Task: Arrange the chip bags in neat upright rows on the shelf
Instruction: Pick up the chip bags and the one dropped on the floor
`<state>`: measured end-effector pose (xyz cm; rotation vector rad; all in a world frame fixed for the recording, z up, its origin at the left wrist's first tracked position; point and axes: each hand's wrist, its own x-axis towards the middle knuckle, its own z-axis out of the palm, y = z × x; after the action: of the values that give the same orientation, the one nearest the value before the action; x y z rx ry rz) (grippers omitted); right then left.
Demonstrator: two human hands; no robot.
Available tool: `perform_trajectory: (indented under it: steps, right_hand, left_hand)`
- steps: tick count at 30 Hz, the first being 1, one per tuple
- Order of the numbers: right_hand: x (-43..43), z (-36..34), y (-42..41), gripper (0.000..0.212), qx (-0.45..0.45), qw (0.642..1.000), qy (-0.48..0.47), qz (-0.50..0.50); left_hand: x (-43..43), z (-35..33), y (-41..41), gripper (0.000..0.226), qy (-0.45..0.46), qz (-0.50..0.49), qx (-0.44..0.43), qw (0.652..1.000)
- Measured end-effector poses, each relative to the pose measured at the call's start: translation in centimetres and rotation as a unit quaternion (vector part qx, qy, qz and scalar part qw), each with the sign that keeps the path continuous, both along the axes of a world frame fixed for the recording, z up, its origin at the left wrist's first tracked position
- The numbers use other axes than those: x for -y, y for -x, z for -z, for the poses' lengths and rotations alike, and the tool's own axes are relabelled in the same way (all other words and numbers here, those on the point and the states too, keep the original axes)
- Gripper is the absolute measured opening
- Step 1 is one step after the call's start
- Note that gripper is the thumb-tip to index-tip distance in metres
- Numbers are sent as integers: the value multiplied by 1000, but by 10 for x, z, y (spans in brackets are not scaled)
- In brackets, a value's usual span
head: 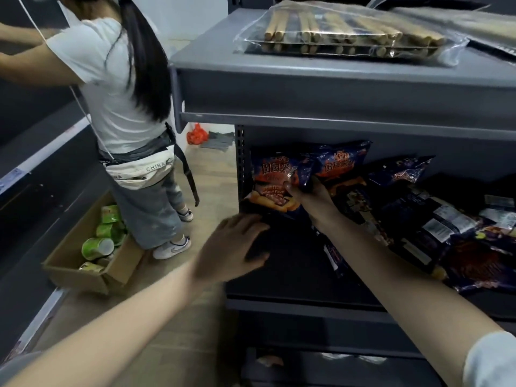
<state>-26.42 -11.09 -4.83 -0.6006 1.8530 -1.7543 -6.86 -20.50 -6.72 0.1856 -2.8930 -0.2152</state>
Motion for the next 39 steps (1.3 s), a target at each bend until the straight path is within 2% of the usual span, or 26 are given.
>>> perform_trajectory:
  steps: [3, 8, 11, 18, 22, 30, 34, 39]
  right_hand:
    - [11, 6, 7, 38, -20, 999, -26, 24]
    - [27, 11, 16, 53, -32, 996, -62, 60]
    - [37, 13, 19, 61, -71, 990, -105, 67]
    - [51, 18, 10, 57, -148, 963, -172, 143]
    - [48, 18, 2, 57, -201, 946, -218, 133]
    - [14, 13, -35, 67, -303, 928, -194, 99]
    - [-9, 2, -50, 60, -364, 914, -164, 76]
    - [-51, -10, -71, 55, -453, 882, -131, 16]
  left_hand:
    - [-9, 24, 1, 61, 43, 17, 55, 997]
    - [-9, 37, 1, 60, 24, 15, 69, 997]
    - [-8, 39, 1, 60, 14, 18, 76, 997]
    - [-7, 41, 0, 63, 30, 23, 94, 995]
    - [-5, 44, 1, 63, 30, 20, 99, 994]
    - [-3, 39, 3, 65, 57, 26, 108, 992]
    - [-3, 32, -2, 61, 94, 41, 92, 990]
    - [-21, 23, -17, 59, 58, 7, 58, 997]
